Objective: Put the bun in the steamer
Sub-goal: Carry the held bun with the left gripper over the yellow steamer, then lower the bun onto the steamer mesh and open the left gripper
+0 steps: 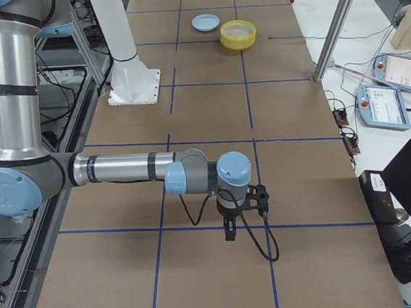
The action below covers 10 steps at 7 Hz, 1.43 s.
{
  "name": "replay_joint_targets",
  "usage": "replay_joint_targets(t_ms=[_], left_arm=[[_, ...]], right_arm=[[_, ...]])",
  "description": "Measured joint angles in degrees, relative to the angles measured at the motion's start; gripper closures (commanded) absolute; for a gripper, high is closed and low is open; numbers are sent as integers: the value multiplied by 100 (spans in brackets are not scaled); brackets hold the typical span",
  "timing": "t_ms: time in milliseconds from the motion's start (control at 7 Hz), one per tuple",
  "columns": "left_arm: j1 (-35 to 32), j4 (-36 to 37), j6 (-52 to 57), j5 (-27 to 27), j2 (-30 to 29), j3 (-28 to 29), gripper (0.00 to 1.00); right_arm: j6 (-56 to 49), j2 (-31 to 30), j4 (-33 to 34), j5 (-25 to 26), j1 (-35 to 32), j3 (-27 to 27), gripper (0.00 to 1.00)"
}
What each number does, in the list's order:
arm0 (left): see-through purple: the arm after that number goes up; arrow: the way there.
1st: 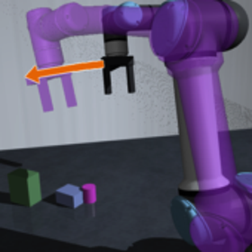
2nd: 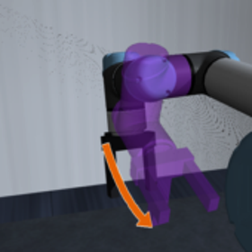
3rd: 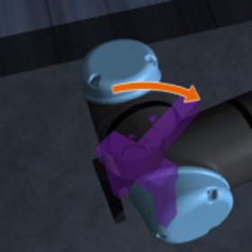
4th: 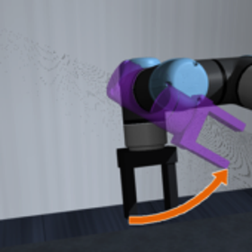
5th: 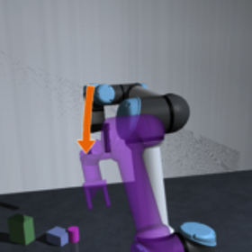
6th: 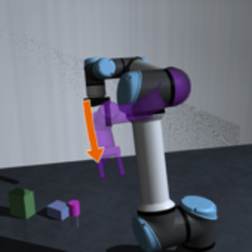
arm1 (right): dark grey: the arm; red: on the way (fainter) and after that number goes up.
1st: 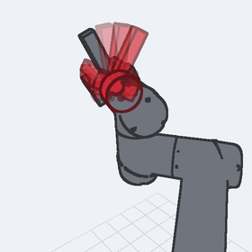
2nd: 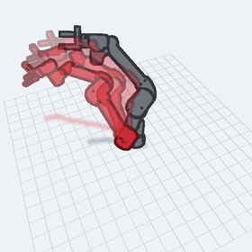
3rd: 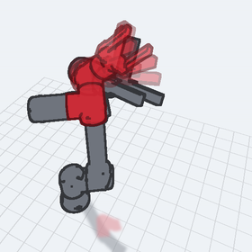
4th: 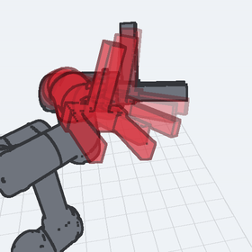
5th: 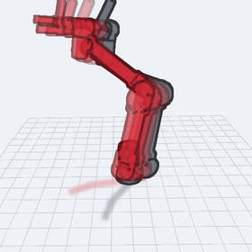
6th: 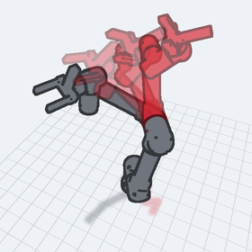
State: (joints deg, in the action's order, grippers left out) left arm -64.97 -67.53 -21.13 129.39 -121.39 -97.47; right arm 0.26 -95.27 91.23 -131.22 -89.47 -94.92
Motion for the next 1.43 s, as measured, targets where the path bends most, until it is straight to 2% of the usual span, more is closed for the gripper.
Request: replay_joint_targets(t_ms=[286,429,714,1000,1143,1286,1429], left_arm=[[596,-1629,-758,55,-15,992,75],[813,-2068,-934,42,26,1270,75],[1000,-2598,-1051,2,199,1475,71],[1035,-2730,-1052,-195,274,1524,67],[1042,-2793,-1050,-253,292,1557,48],[1045,-2876,-1055,-273,310,1583,0],[1047,-2919,-1057,-279,320,1591,0]], right_arm=[[0,0,0,0,0,0,0],[0,0,0,0,2,0,0],[0,0,0,0,2,0,0],[0,0,0,0,3,0,0],[0,0,0,0,4,0,0],[0,0,0,0,4,0,0],[0,0,0,0,3,0,0]])
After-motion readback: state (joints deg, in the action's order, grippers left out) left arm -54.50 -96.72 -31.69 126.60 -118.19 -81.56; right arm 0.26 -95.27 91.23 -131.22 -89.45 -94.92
